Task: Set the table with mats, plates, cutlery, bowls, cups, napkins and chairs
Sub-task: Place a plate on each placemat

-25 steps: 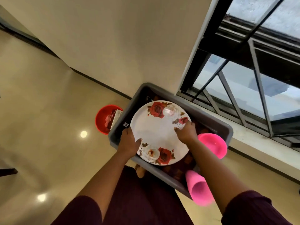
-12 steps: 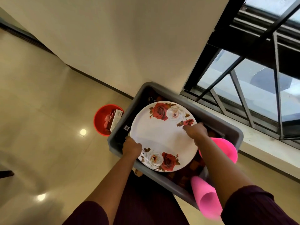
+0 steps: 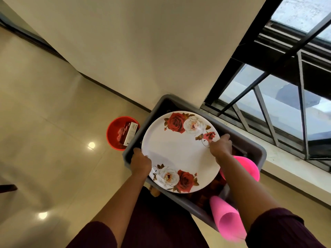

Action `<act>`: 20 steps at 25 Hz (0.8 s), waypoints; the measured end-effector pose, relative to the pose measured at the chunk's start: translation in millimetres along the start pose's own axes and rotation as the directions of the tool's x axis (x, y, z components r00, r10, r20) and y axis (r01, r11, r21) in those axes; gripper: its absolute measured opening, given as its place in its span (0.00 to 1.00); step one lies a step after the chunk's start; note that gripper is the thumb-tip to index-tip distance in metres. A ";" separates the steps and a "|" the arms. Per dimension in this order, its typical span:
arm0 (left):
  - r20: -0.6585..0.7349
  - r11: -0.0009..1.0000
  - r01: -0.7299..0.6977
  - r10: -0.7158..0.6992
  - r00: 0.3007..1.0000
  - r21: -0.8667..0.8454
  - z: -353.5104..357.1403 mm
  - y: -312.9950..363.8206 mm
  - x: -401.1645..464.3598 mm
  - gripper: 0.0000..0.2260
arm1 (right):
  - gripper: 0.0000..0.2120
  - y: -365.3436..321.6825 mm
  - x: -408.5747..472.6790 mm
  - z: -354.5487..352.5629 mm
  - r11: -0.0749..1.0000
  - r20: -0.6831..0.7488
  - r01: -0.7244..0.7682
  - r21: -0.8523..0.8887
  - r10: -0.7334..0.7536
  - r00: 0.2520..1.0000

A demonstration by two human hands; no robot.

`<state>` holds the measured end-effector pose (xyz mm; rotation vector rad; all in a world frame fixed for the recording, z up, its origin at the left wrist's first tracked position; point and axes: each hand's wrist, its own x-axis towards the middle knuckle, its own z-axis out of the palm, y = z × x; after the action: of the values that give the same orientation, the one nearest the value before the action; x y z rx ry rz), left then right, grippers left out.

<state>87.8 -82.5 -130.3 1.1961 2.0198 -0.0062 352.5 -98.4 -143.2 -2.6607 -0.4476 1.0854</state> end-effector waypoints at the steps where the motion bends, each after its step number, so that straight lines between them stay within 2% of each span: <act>1: -0.007 0.999 0.014 -0.014 1.000 -0.047 -3.9 -2.4 -1.2 0.11 | 0.23 -3.5 -6.0 -3.6 1.000 0.010 0.003 0.023 -0.003 1.000; 8: 0.027 0.965 0.078 -0.074 0.997 -0.249 -53.8 -20.5 -55.8 0.12 | 0.14 -19.9 -65.4 -45.8 0.992 0.019 0.128 -0.004 -0.128 0.992; 12: 0.209 0.873 0.225 -0.145 0.967 -0.433 -95.5 -36.6 -82.0 0.13 | 0.12 -22.7 -109.0 -64.4 0.970 0.030 0.243 -0.003 -0.243 0.970; 14: 0.244 0.823 0.258 -0.149 0.958 -0.507 -113.4 -50.4 -102.0 0.13 | 0.13 -21.5 -129.9 -68.0 0.955 0.031 0.298 0.000 -0.297 0.954; 17: 0.154 0.747 0.245 -0.191 0.969 -0.618 -130.9 -73.6 -137.0 0.14 | 0.15 -29.6 -164.1 -66.9 0.920 0.075 0.390 -0.036 -0.386 0.919; 20: 0.008 0.645 0.203 -0.291 0.957 -0.737 -127.5 -108.8 -182.7 0.17 | 0.15 -40.6 -195.8 -62.4 0.817 0.174 0.565 -0.117 -0.543 0.822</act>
<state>-24.1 -232.3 32.5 0.3954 1.9521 0.6975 256.1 -138.2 38.5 -2.3316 -1.2986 1.0628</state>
